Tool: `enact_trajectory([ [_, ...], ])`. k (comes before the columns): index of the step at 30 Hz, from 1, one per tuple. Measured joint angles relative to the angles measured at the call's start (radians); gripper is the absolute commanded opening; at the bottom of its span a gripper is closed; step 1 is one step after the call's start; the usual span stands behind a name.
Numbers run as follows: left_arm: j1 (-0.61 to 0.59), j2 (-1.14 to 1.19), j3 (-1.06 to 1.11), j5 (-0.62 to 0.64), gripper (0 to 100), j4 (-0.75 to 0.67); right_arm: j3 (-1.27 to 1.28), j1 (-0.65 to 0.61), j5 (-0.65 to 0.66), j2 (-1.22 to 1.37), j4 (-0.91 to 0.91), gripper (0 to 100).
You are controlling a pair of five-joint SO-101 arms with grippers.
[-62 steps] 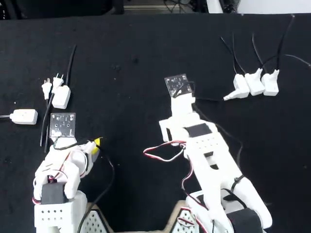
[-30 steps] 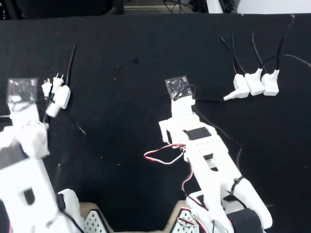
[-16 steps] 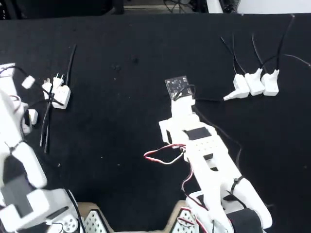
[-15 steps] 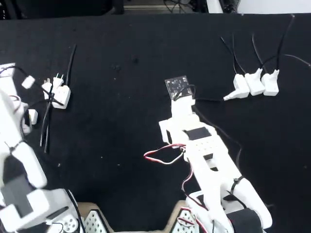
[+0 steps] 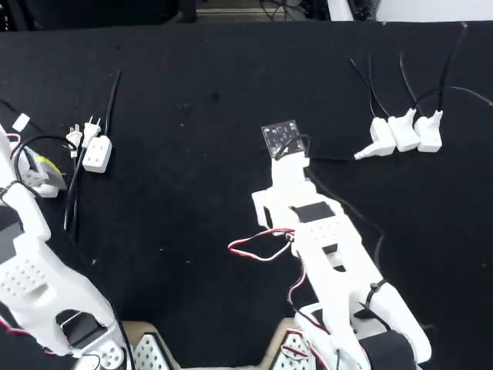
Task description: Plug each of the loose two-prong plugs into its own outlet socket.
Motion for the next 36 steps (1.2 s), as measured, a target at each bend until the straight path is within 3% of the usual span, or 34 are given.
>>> enact_trajectory([
  [4,-0.002,0.048,-0.091,0.12,28,0.0,0.0,0.0,0.0,0.0,0.0,1.5],
  [11,-0.044,0.13,-0.181,0.456,28,0.008,0.0,0.0,0.0,0.0,0.0,1.5],
  [18,-0.04,0.192,-0.183,0.488,33,0.006,0.0,0.0,0.0,0.0,0.0,1.5],
  [36,-0.041,0.381,-0.379,0.569,33,-0.003,0.0,0.0,0.0,0.0,0.0,1.5],
])
